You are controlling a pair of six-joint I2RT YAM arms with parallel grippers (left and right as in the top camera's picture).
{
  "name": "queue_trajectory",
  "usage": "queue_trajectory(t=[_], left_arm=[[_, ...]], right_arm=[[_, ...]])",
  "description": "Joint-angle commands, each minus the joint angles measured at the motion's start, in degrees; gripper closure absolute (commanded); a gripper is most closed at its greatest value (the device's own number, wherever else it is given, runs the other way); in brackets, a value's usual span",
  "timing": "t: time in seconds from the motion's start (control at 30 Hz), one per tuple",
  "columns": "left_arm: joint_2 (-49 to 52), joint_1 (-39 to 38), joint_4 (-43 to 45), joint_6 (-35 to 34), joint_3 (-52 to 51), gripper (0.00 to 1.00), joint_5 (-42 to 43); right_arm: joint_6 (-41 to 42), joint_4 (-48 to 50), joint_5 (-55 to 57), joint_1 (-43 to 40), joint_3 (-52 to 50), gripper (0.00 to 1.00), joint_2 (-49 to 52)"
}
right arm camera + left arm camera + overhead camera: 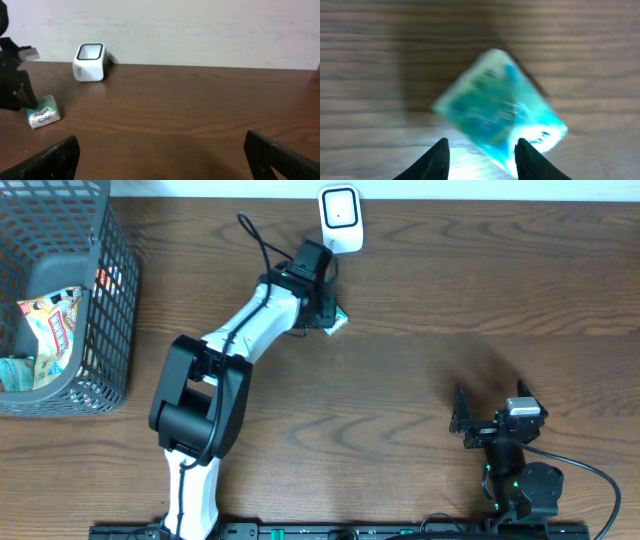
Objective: Scan the item barcode
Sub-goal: 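Regrasp the tissue pack and hold it under the scanner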
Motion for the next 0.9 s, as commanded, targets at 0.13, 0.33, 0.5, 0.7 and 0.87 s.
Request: queue_trajectory(t=[0.13, 0.33, 0.5, 0.7, 0.87], left_arm=[[0.1, 0.8, -0.8, -7.0, -0.3, 0.53, -1.7], [1.1, 0.2, 1.9, -7.0, -0.3, 0.5, -1.7], [3.0, 0.3, 3.9, -6.9, -0.3, 0.5, 0.9], [3.2, 0.3, 6.9, -2.9, -0.3, 0.5, 1.3], [3.2, 0.3, 8.8, 3.8, -0.3, 0.5, 3.0]], right_arm=[[0.0, -0.2, 0.2, 0.5, -0.1, 0.01, -0.3], [0.0, -0.3, 0.2, 0.5, -0.1, 0.01, -0.3], [0.0, -0.2, 0.2, 0.5, -0.1, 0.01, -0.3], [0.0, -0.2, 0.2, 0.5, -0.1, 0.01, -0.3], [0.0, -0.2, 0.2, 0.5, -0.1, 0.01, -0.3]])
